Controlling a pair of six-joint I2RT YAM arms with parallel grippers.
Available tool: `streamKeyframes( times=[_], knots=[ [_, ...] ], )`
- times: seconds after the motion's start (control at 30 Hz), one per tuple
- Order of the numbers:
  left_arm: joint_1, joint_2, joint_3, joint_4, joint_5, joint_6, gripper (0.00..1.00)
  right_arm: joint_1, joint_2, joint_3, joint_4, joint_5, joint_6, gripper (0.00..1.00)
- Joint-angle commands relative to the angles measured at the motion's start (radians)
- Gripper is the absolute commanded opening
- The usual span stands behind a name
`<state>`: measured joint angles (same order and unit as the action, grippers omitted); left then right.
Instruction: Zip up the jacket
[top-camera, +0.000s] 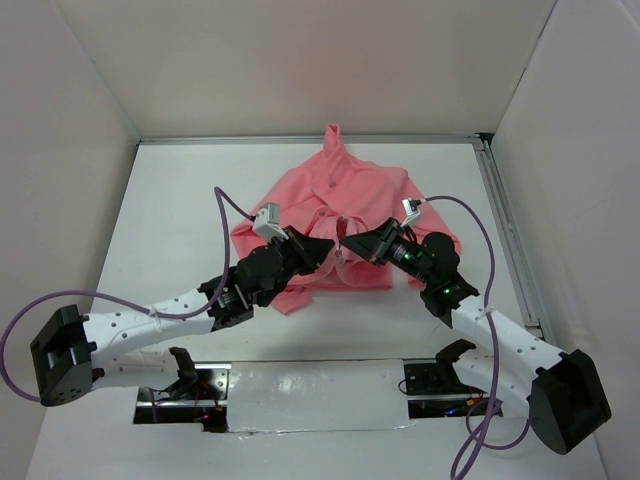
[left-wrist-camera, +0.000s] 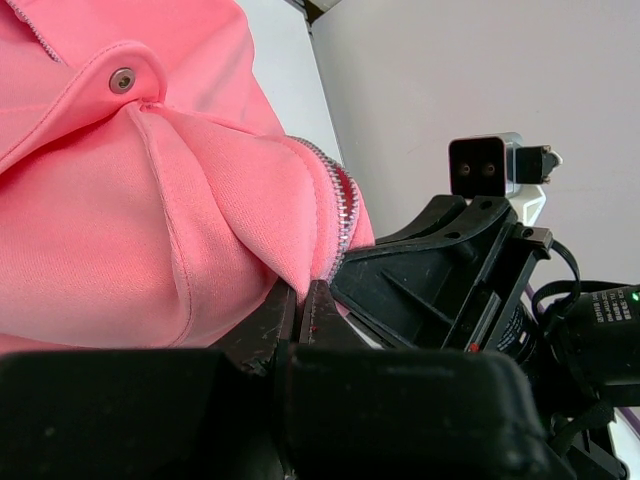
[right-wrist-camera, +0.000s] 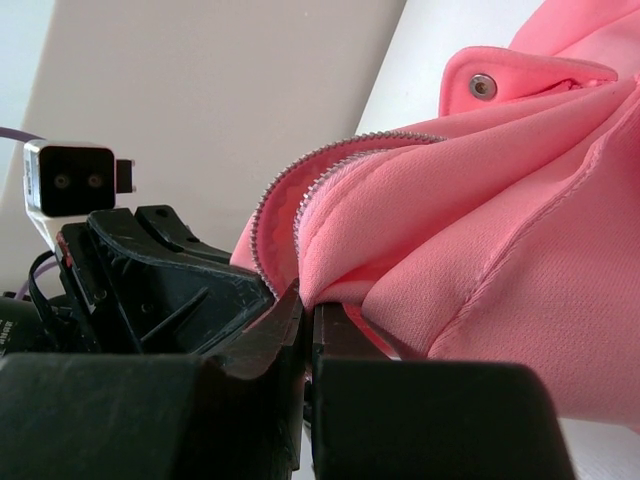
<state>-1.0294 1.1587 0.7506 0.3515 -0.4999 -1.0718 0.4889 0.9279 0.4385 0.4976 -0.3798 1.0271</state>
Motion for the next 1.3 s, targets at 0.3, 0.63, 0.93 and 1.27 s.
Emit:
streamKeyframes(
  times=[0.3, 0.63, 0.93, 1.27],
  knots=[
    [-0.006, -0.02, 0.003, 0.056, 0.004, -0.001, 0.0, -0.003, 0.0, 0.035, 0.101, -0.022, 0.033, 0.0],
    [-0.006, -0.027, -0.036, 0.102, 0.038, -0.019, 0.0, -0.006, 0.019, 0.011, 0.154, 0.045, 0.139, 0.0],
    [-0.008, -0.016, -0.063, 0.176, 0.05, 0.01, 0.0, -0.006, 0.012, 0.042, 0.0, 0.081, 0.246, 0.0],
    [-0.026, 0.044, -0.073, 0.29, 0.028, 0.136, 0.0, -0.013, -0.017, 0.091, -0.176, 0.084, 0.284, 0.0]
  ],
)
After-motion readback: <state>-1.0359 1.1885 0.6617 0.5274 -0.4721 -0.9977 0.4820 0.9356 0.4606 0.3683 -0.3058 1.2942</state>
